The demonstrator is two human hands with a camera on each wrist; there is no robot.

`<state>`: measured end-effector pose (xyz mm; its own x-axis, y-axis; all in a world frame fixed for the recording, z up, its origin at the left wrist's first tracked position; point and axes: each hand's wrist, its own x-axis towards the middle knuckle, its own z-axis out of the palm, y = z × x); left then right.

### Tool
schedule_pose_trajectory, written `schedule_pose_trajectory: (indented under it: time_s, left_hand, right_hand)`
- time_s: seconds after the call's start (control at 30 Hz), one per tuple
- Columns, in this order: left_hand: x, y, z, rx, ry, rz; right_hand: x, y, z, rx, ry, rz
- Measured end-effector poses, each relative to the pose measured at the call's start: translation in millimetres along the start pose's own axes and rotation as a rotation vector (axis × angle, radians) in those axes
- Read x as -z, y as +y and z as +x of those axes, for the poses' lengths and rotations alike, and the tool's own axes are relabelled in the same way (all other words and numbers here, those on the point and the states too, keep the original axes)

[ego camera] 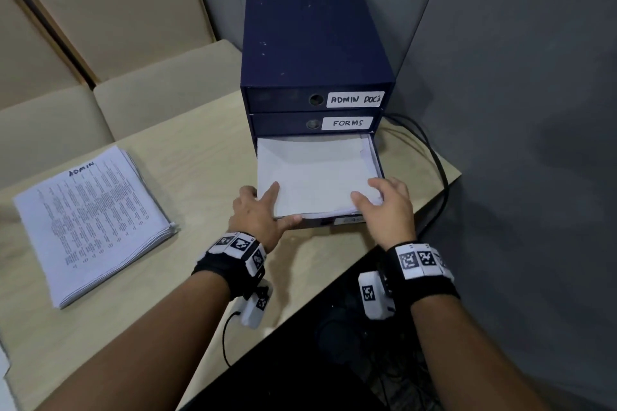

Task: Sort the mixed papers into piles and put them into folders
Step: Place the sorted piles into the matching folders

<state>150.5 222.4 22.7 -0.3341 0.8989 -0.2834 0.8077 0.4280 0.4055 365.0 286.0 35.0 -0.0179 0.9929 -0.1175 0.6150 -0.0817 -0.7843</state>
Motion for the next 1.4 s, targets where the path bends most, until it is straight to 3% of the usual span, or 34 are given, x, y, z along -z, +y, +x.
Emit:
schedule_pose_trajectory:
  time_s: [0.1,0.17,0.23,0.3,0.33,0.43,0.63,0.83,1.0,1.1,1.23,1.4]
  left_hand:
    - [1,16,7,-0.011,0.08,0.245]
    - [-3,20,10,-0.01,0.008,0.254]
    - [-5,16,10,-0.02,-0.052,0.169]
    - [-4,8,5,-0.05,-0.028,-0.022]
    - [-2,3,2,-0.072,0.001,-0.127]
    - [5,-13,-5,-0.119,0.106,-0.342]
    - [30,-42,-20,-0.063,0.166,-0.508]
    - [42,-66,-31,0.046,0.232,-0.57]
    - [46,-75,-42,0.086,0.238,-0.59]
    - [52,-83,-50,0.1,0.225,-0.596]
    - [62,-110,-72,0.125,0.233,-0.614]
    - [72,-190,-132,0.26,0.301,-0.635]
  right_hand:
    - [-9,9,-10,0.067,0.073,-0.173]
    - [-15,13,-21,0.122,0.145,-0.281]
    - [-18,14,-25,0.12,0.014,-0.265]
    - [-22,11,-26,0.04,-0.215,-0.239]
    - [-25,9,-25,0.021,-0.264,-0.25]
    - [-34,0,-14,0.011,-0.211,-0.318]
    - [-59,-22,38,-0.006,-0.163,-0.239]
    - [-80,-52,95,0.038,-0.188,-0.29]
    - [-93,-63,92,0.049,-0.154,-0.248]
    - [-106,-76,67,0.11,-0.308,-0.156]
    - [-139,-111,-4,0.294,-0.574,-0.098]
    - [-205,-134,-107,0.361,-0.882,-0.177]
